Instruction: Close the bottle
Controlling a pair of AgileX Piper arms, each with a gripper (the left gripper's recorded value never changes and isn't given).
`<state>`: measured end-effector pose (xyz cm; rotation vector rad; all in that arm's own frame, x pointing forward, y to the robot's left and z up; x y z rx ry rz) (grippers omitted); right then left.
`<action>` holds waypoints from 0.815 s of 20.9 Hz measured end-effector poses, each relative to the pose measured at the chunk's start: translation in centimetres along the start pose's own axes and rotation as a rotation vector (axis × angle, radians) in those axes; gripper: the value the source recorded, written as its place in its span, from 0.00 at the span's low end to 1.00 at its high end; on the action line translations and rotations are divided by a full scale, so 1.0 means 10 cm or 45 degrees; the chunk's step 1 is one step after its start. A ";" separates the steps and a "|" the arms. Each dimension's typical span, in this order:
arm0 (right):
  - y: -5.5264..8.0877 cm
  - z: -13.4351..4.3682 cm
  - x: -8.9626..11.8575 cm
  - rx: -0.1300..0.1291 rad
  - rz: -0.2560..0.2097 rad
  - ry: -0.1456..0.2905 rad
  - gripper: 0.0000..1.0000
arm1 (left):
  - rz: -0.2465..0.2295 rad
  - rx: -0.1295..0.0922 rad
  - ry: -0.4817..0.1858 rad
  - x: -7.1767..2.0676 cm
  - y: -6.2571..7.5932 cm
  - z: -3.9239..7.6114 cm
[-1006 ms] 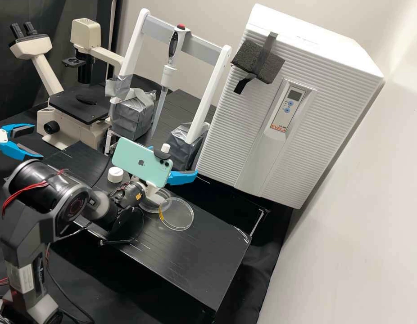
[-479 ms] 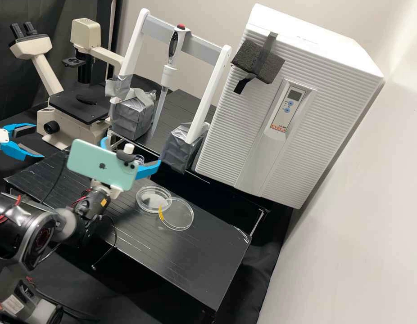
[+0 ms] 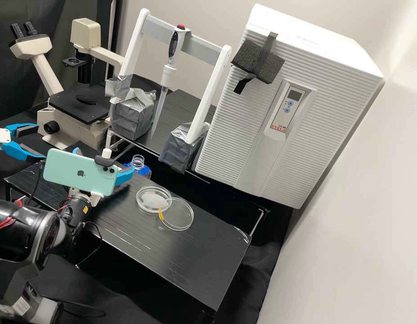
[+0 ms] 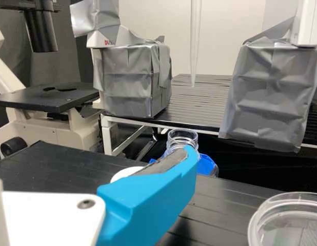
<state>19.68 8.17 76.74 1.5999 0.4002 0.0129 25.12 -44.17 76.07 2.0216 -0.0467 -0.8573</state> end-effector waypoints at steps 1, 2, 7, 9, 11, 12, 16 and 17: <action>0.00 0.00 0.00 -0.010 0.002 -0.002 1.00 | 0.000 0.000 0.000 0.000 0.00 0.00; 0.00 0.00 0.00 -0.018 0.005 -0.009 1.00 | 0.000 0.000 0.000 0.000 0.00 0.00; -0.02 0.05 -0.09 -0.061 0.007 -0.040 1.00 | 0.000 0.000 0.000 0.000 0.00 0.00; -0.01 0.07 -0.13 -0.067 0.016 -0.049 1.00 | 0.000 0.000 -0.005 0.009 0.00 0.01; -0.01 0.10 -0.16 -0.068 0.019 -0.066 1.00 | -0.004 0.001 -0.018 0.023 -0.01 0.04; -0.02 0.11 -0.18 -0.068 0.014 -0.071 1.00 | -0.006 0.002 -0.024 0.030 -0.01 0.05; -0.03 0.14 -0.25 -0.069 0.013 -0.083 1.00 | -0.008 0.007 -0.040 0.048 -0.01 0.07; -0.03 0.14 -0.25 -0.068 0.013 -0.086 1.00 | -0.005 0.011 -0.044 0.058 0.00 0.07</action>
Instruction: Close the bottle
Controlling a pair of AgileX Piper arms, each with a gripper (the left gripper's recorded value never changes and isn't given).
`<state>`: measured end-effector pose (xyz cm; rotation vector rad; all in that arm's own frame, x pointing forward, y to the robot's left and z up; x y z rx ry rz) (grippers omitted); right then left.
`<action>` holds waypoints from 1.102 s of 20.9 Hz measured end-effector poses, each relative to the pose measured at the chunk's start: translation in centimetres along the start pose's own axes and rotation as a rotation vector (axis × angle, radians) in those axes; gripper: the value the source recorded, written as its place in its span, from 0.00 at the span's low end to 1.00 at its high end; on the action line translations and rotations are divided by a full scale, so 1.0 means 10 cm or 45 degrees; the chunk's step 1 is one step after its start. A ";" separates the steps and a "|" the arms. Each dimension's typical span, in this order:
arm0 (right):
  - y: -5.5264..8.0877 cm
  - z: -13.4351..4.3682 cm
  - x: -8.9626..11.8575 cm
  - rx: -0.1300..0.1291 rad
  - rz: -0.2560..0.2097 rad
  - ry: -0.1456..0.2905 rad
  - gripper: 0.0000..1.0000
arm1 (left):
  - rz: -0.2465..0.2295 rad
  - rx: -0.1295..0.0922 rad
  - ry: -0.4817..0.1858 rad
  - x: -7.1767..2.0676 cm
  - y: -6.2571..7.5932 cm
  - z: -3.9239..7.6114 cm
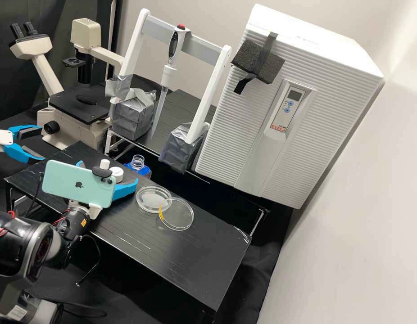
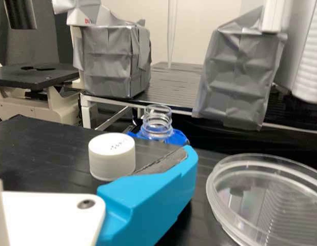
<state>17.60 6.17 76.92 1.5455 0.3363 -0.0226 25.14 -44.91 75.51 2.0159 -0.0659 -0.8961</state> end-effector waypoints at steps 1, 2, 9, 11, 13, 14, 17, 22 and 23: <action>0.00 0.00 0.00 0.000 -0.002 -0.002 0.00 | 0.004 0.001 0.000 0.007 0.01 0.00; -0.01 0.01 -0.01 0.000 -0.004 -0.004 0.00 | 0.008 -0.001 0.001 0.016 0.01 0.01; -0.02 0.02 0.00 -0.006 -0.016 -0.015 0.00 | 0.014 -0.006 0.010 0.016 0.01 0.00; -0.03 0.03 0.01 -0.016 -0.016 -0.016 0.00 | 0.014 -0.006 0.010 0.016 0.01 0.00; -0.03 0.03 0.03 -0.021 -0.013 -0.014 0.00 | 0.015 -0.007 0.012 0.016 0.02 0.00; -0.03 0.03 0.04 -0.021 -0.016 -0.016 0.00 | 0.016 -0.007 0.013 0.016 0.02 0.00; -0.03 0.03 0.08 -0.032 -0.009 -0.016 0.00 | 0.018 -0.012 0.020 0.013 0.01 0.00; -0.01 0.01 0.11 -0.032 0.000 -0.008 0.00 | 0.014 -0.029 0.035 -0.010 -0.01 -0.01; -0.01 0.01 0.11 -0.032 0.000 -0.008 0.00 | 0.014 -0.029 0.035 -0.010 -0.01 -0.01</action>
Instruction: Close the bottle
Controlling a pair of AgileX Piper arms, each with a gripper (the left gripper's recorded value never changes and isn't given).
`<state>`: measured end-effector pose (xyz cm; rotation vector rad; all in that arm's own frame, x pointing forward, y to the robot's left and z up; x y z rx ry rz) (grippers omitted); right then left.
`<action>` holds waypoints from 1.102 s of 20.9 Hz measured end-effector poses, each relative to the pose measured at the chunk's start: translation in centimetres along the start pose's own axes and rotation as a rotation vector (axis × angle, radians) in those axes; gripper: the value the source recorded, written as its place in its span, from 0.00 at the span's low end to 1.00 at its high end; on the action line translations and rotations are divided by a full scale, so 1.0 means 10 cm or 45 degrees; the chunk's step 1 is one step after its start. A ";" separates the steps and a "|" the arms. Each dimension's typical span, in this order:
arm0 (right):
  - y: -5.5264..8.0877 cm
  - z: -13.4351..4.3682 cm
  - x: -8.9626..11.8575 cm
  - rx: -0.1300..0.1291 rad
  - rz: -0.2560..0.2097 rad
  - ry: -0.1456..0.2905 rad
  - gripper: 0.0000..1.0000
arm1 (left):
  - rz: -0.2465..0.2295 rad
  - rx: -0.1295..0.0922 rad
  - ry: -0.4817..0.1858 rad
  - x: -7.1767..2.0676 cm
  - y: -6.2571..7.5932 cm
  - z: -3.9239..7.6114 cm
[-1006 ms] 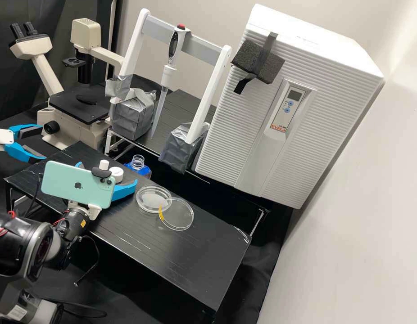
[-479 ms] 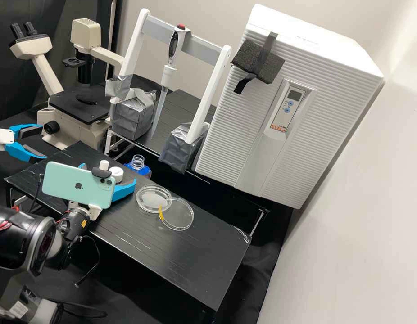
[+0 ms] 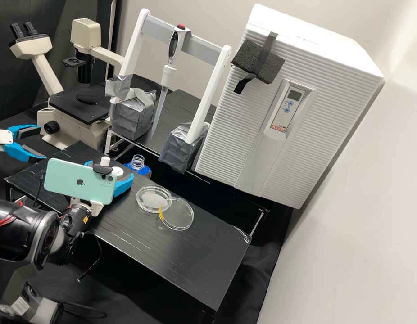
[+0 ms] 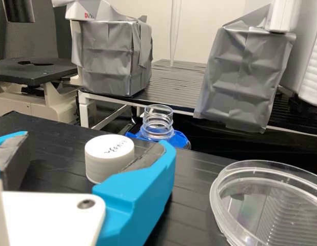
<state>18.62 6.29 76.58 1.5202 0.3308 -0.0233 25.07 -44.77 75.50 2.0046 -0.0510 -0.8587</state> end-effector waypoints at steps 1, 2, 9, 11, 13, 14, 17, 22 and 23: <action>0.00 0.00 0.00 0.000 0.000 0.000 0.00 | 0.000 0.000 0.000 0.000 0.00 0.00; 0.00 0.00 0.00 0.000 0.000 0.000 0.00 | 0.000 0.000 0.000 0.000 0.00 0.00; 0.00 0.00 0.00 0.000 -0.001 -0.001 0.00 | 0.006 -0.002 0.004 0.008 0.01 0.00; 0.00 0.00 -0.02 0.000 -0.005 -0.004 0.00 | 0.010 -0.002 0.003 0.016 0.01 0.00; 0.00 0.01 -0.02 0.001 -0.005 -0.008 0.00 | 0.013 0.003 -0.006 0.035 0.02 0.02; 0.00 0.00 -0.03 0.002 -0.003 -0.005 0.00 | 0.014 0.008 -0.013 0.048 0.03 0.02; -0.01 0.01 -0.03 0.001 -0.006 -0.008 0.00 | 0.024 0.019 -0.020 0.070 0.06 0.02; -0.01 0.03 -0.04 0.010 0.000 -0.024 0.00 | 0.031 0.028 -0.029 0.091 0.08 0.02; -0.01 0.03 -0.04 0.012 0.001 -0.026 0.00 | 0.032 0.031 -0.031 0.096 0.08 0.03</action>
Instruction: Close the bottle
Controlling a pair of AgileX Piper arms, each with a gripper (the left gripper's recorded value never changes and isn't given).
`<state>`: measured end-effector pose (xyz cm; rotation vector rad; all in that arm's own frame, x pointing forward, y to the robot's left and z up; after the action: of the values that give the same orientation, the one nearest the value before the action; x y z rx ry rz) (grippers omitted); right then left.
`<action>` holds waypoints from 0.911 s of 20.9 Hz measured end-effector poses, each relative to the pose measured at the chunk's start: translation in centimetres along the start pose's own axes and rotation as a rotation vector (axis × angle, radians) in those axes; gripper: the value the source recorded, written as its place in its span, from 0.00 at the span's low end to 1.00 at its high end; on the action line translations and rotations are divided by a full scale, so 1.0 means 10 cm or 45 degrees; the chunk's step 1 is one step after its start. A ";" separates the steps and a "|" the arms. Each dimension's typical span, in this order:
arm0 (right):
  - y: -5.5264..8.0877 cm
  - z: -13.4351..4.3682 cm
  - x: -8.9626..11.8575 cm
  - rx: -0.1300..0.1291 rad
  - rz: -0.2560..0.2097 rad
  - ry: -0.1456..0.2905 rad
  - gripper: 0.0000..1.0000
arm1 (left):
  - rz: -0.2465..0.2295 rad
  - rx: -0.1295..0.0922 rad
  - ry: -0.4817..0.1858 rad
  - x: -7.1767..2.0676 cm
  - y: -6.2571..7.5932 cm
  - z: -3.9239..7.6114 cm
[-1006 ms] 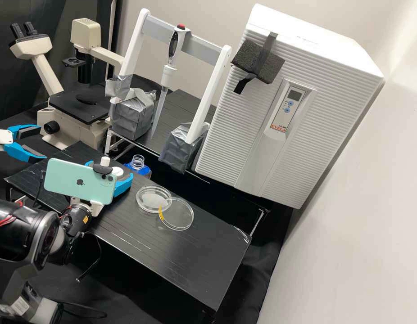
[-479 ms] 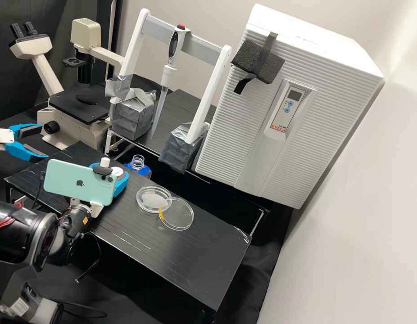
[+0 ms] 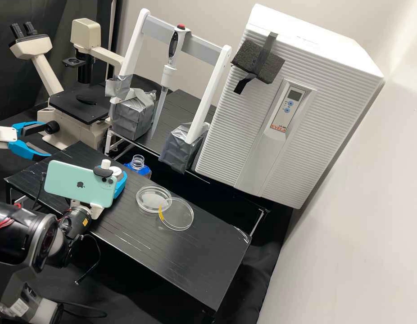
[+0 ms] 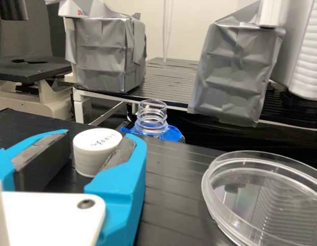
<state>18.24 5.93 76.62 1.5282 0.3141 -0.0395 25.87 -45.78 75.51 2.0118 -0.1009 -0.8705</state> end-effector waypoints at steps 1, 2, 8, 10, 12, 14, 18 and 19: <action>0.00 0.00 0.00 0.000 0.000 0.000 0.00 | 0.000 0.000 0.000 0.000 0.00 0.00; 0.00 0.00 0.00 0.001 0.001 -0.002 0.00 | 0.001 0.001 0.000 0.001 0.00 0.00; 0.00 0.00 0.00 0.004 0.004 -0.005 0.00 | 0.001 0.001 0.000 0.001 0.00 0.00; 0.01 0.00 0.00 0.004 0.010 0.001 0.00 | 0.001 0.001 0.000 0.001 0.00 0.00; 0.02 -0.02 -0.02 0.006 0.013 0.005 0.00 | 0.001 0.001 0.000 0.001 0.00 0.00; 0.03 -0.02 -0.02 0.007 0.017 0.005 0.00 | 0.001 0.001 0.000 0.001 0.00 0.00; 0.05 -0.06 0.07 -0.025 0.030 0.015 0.00 | -0.002 -0.002 0.000 -0.003 0.00 0.00; 0.06 -0.07 0.10 -0.032 0.032 0.014 0.00 | -0.001 -0.002 0.003 -0.005 0.00 0.00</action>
<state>19.17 6.80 76.97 1.5074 0.3029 -0.0070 25.85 -45.72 75.53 2.0117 -0.0985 -0.8683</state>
